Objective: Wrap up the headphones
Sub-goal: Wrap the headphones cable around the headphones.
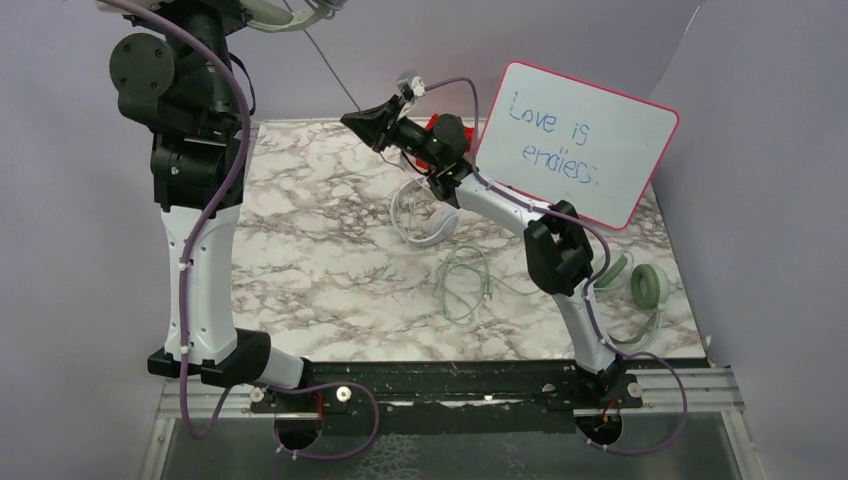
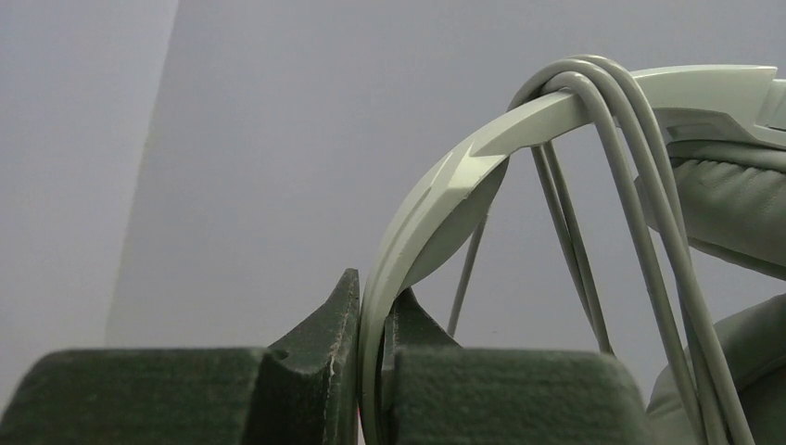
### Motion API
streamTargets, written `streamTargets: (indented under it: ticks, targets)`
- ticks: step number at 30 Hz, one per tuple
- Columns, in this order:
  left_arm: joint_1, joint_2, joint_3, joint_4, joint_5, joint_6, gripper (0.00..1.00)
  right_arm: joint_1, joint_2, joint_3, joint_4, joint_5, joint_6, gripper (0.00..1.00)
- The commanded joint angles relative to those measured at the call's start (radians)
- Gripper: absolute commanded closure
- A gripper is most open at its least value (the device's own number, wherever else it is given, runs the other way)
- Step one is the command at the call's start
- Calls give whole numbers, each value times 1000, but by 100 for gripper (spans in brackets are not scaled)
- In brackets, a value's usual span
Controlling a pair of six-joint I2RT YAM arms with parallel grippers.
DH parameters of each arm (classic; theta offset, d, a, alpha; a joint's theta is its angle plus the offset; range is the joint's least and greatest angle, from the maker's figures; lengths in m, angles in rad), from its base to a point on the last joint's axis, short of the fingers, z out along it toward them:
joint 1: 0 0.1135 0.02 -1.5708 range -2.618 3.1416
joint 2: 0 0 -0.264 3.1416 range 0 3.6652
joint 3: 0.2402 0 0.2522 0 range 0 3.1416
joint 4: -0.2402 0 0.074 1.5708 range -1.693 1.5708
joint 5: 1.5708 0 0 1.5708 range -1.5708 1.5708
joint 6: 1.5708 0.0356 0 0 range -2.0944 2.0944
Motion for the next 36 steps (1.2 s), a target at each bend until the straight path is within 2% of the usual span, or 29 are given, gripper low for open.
streamTargets:
  ticks: [1,4,8,12,15,18,21,24,28,33,36]
  targets:
    - [5,-24,104,115,134,-81,100,10,44,-5,25,89,-44,90]
    - [4,-47,142,112,131,-51,100,13,59,-25,38,137,-53,91]
    - [5,-67,172,98,112,7,100,12,90,2,4,156,-64,100]
    - [5,-122,120,17,61,33,100,5,80,35,-20,149,-75,100]
    - [5,-179,70,-32,34,27,100,-19,69,69,-54,174,32,100]
    - [5,-179,138,-61,25,53,100,-25,81,109,-71,87,157,100]
    - [5,-175,200,-62,-2,94,100,-5,77,92,-7,-14,256,100]
    - [4,-179,220,-54,-36,136,100,35,71,82,60,-88,280,100]
    - [3,-196,204,-46,-60,158,100,92,91,179,12,-176,276,100]
    - [2,-208,164,-41,-81,178,100,137,7,59,18,-205,292,100]
    - [-2,-198,139,-59,-81,191,100,146,-94,-126,66,-243,310,100]
